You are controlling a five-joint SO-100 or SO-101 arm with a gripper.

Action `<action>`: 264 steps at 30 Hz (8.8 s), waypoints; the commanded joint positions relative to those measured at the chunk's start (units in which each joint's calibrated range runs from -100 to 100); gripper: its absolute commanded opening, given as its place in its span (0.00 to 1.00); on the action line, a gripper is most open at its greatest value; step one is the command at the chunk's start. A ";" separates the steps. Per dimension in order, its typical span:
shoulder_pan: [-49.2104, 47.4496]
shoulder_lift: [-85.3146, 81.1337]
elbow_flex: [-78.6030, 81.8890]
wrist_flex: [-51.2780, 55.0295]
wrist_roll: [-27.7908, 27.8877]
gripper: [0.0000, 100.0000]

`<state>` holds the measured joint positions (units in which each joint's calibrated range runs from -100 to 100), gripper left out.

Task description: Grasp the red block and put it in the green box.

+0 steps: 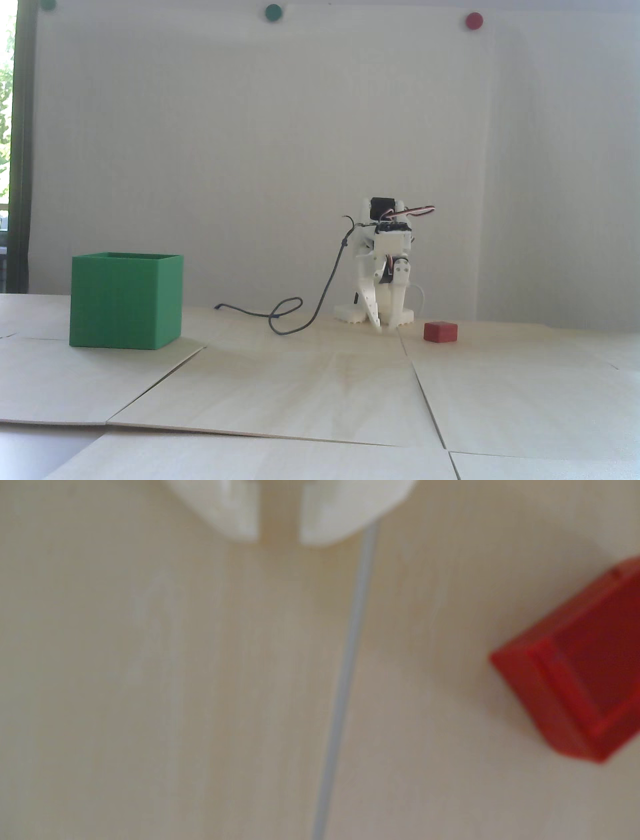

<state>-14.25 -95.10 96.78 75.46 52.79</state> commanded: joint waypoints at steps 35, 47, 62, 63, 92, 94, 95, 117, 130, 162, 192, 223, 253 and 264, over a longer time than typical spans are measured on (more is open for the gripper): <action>0.22 -1.03 -0.33 1.52 0.36 0.02; 0.22 -1.03 -0.33 1.52 0.36 0.02; 1.10 -0.24 -0.33 1.95 0.41 0.02; 1.35 -0.79 -0.33 1.69 0.57 0.02; -7.26 19.58 -37.06 8.18 -4.64 0.02; -6.78 27.00 -39.63 8.27 -4.69 0.02; -6.70 30.55 -40.88 8.27 -4.84 0.02; -23.18 54.24 -55.43 12.32 -5.47 0.02; -38.46 54.87 -52.32 10.71 -7.55 0.02; -30.66 70.27 -47.44 -12.39 -7.13 0.02; -23.18 75.40 -52.06 -11.88 -7.08 0.20; -18.92 76.11 -45.31 -11.63 -7.55 0.37; -27.44 76.27 -39.81 -18.29 -11.66 0.37; -31.79 75.40 -40.08 -16.01 -10.57 0.37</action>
<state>-43.68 -18.89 57.30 58.74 41.33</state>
